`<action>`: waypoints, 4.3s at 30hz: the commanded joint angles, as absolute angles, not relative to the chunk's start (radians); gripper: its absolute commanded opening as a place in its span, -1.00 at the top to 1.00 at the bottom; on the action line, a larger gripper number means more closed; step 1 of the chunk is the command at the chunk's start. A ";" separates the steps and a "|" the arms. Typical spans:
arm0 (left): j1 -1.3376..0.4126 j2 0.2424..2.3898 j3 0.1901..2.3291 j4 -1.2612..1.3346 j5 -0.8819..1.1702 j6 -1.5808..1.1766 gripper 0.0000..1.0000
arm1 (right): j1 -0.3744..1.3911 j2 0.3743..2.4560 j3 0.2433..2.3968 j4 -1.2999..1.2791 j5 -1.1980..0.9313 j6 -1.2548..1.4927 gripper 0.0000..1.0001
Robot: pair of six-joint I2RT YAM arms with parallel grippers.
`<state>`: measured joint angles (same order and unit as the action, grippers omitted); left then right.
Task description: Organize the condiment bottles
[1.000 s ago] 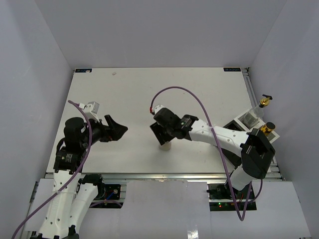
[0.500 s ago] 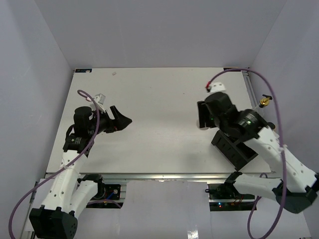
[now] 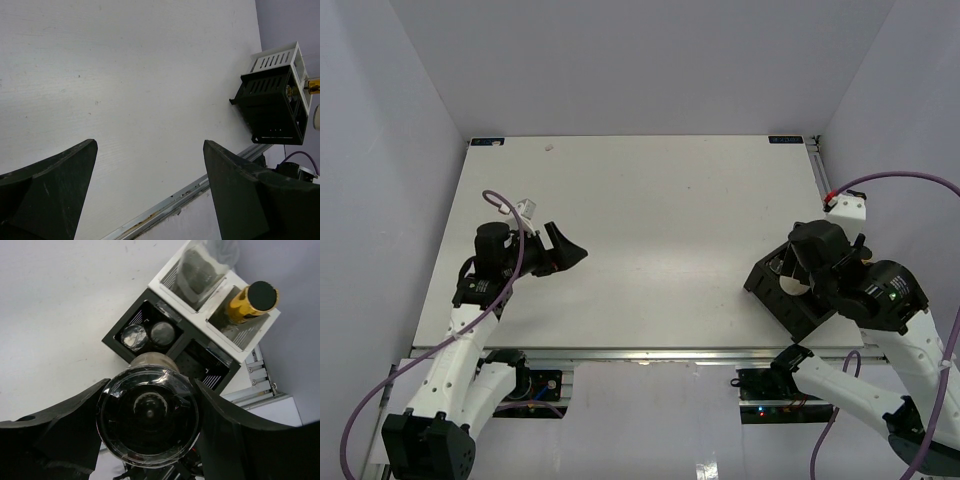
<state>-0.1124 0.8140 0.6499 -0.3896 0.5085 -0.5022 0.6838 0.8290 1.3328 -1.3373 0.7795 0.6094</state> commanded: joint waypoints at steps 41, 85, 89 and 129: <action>-0.118 0.763 0.654 -0.410 0.475 -0.522 -0.96 | 0.192 0.800 1.123 -1.065 0.745 0.510 0.85; -0.159 0.783 0.656 -0.444 0.400 -0.539 -0.96 | 0.190 0.804 1.169 -1.188 0.674 0.631 0.85; -0.166 0.773 0.657 -0.449 0.390 -0.541 -0.96 | 0.190 0.787 1.115 -1.166 0.684 0.635 0.85; -0.176 0.782 0.660 -0.448 0.376 -0.538 -0.96 | 0.190 0.793 0.946 -0.965 0.620 0.591 -0.77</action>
<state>-0.1726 0.7921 0.6518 -0.4567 0.3798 -0.5363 0.1898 0.8065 0.8699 -1.0280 0.6274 0.6148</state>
